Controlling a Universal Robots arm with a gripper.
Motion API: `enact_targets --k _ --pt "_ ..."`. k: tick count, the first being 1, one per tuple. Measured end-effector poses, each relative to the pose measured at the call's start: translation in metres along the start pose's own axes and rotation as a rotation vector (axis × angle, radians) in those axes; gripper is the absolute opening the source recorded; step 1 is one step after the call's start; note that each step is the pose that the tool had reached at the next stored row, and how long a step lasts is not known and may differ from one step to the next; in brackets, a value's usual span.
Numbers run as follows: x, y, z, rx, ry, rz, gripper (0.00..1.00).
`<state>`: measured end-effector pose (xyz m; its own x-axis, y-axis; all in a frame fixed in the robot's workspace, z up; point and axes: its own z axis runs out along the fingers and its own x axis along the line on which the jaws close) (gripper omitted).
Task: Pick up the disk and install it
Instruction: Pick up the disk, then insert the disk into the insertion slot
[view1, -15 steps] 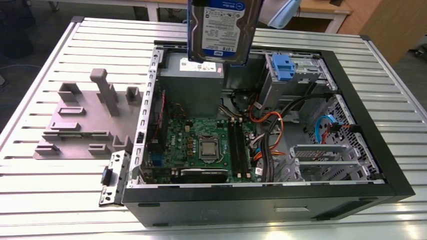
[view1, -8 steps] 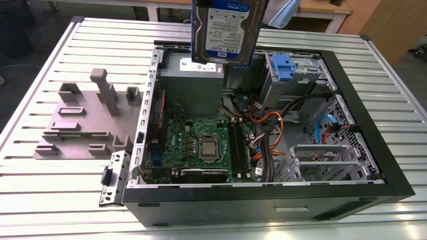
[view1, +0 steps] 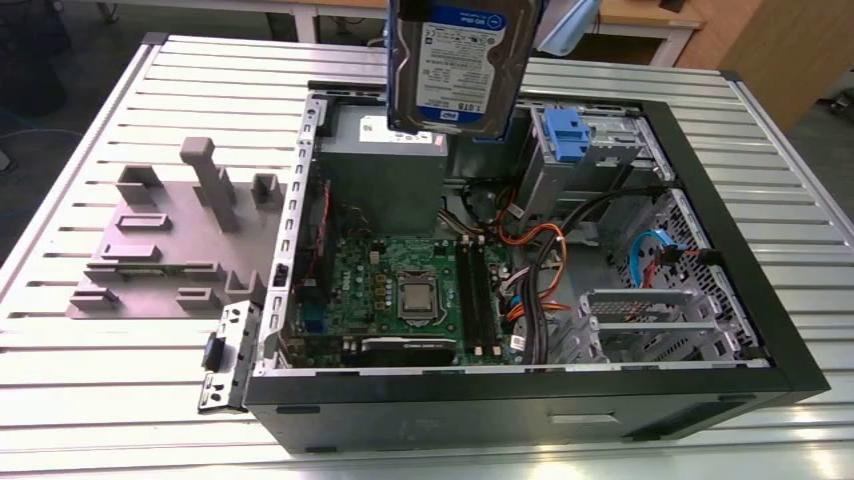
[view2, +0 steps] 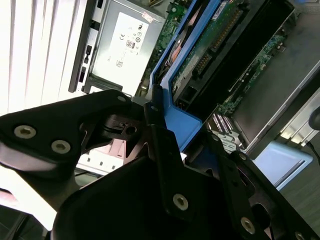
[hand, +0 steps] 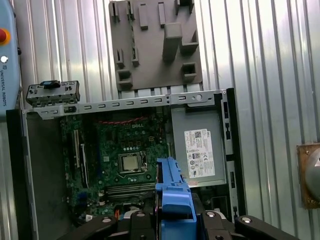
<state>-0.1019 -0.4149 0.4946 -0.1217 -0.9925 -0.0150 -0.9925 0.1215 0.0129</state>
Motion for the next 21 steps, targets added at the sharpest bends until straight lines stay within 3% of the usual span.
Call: enact_targets --k 8,21 --pt "0.0024 -0.0096 -0.0002 -0.0001 0.0001 0.007 0.37" --pt "0.0021 -0.0114 -0.0002 0.0 -0.0001 0.007 0.37"
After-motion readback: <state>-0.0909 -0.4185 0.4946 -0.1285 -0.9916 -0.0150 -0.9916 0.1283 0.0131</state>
